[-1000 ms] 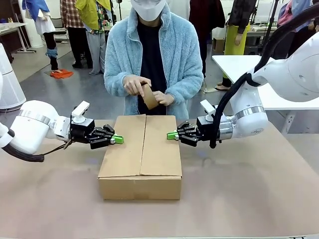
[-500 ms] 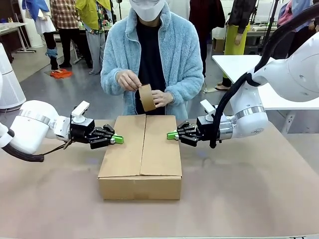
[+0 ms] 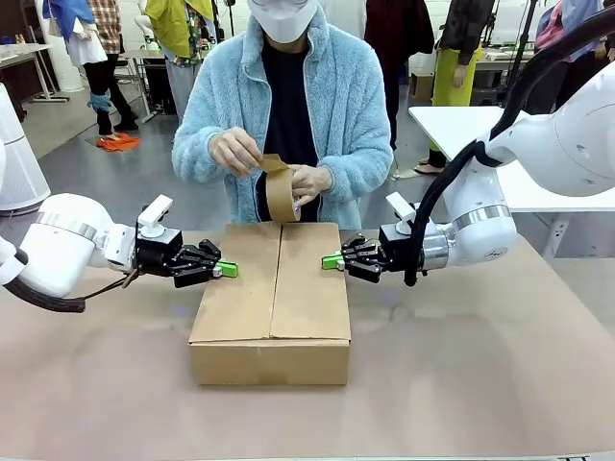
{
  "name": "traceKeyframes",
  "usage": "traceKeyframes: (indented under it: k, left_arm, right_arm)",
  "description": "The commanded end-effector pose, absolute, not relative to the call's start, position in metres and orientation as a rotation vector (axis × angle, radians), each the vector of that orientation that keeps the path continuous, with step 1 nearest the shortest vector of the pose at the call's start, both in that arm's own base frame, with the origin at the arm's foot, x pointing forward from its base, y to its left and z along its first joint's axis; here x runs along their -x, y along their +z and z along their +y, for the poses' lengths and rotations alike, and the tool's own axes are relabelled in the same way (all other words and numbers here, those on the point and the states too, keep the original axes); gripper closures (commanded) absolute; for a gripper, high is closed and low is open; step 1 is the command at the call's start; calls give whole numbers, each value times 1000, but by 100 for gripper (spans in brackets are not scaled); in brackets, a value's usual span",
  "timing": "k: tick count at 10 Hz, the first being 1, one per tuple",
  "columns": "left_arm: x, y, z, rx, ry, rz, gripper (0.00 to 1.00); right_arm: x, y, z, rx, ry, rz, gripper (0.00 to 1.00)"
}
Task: Wrap the clocks to prevent damage.
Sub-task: After the human seals the box with tape, release both hands from the side flaps of the Package Box.
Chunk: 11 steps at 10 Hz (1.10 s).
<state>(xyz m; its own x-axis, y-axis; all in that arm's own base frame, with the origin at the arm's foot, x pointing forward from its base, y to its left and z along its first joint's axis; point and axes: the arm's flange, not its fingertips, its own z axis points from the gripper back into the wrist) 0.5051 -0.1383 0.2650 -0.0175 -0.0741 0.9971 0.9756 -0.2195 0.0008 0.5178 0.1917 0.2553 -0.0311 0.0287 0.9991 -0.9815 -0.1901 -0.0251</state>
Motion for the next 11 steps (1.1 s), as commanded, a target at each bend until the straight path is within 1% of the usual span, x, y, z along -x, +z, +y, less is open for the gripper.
traceKeyframes:
  k: [1,11]
  left_arm:
    - [-507,264,-140,1305,-1396,-1059,100]
    - [-507,264,-140,1305,-1396,-1059,100]
  right_arm:
    - [-516,255,191,-1293,1392,-1111,99]
    - [-516,255,191,-1293,1392,-1111,99]
